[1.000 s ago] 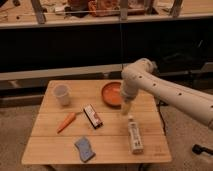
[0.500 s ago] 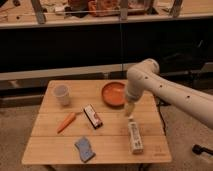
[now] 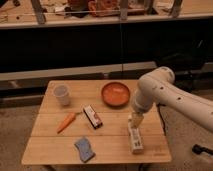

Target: Move the arm in a circular motion

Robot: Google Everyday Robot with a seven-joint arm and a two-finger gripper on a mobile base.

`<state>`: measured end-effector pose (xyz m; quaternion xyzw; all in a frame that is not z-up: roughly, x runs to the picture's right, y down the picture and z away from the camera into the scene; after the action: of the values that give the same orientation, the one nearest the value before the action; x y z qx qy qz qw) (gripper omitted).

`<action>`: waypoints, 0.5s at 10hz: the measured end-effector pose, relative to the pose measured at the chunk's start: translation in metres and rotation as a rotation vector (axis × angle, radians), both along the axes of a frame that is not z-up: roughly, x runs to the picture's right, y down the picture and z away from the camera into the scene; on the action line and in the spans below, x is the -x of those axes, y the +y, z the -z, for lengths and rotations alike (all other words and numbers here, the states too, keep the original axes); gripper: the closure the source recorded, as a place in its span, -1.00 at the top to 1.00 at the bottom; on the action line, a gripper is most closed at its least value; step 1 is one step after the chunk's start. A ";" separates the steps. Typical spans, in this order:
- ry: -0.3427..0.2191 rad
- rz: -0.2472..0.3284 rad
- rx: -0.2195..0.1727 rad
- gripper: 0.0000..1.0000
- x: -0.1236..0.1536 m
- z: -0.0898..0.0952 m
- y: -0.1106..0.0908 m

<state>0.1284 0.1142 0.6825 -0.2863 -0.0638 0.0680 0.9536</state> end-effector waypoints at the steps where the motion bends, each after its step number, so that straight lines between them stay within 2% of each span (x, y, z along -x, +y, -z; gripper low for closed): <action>1: -0.008 0.004 0.010 0.60 0.015 0.000 -0.001; 3: -0.028 0.014 0.032 0.60 0.062 0.001 -0.003; 5: -0.046 0.036 0.040 0.60 0.097 -0.003 -0.011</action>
<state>0.0317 0.1034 0.6853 -0.3079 -0.0791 0.0455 0.9470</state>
